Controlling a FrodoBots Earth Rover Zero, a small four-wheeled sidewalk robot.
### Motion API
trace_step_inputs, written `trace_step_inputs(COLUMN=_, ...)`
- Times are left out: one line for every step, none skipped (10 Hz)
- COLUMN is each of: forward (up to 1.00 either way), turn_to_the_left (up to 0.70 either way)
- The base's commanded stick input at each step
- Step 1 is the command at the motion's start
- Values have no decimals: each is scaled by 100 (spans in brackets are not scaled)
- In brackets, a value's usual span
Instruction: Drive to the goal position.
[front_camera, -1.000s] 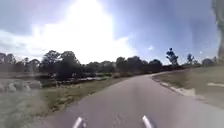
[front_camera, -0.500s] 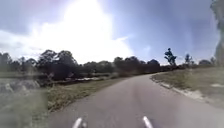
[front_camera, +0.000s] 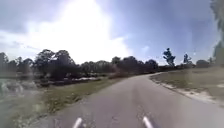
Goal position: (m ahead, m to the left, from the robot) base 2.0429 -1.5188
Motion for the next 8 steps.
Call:
trace_step_inputs(forward=70, turn_to_the_left=0)
trace_step_inputs(forward=70, turn_to_the_left=0)
trace_step_inputs(forward=70, turn_to_the_left=0)
trace_step_inputs(forward=70, turn_to_the_left=0)
trace_step_inputs(forward=70, turn_to_the_left=0)
trace_step_inputs(forward=70, turn_to_the_left=0)
trace_step_inputs(forward=70, turn_to_the_left=0)
trace_step_inputs(forward=70, turn_to_the_left=0)
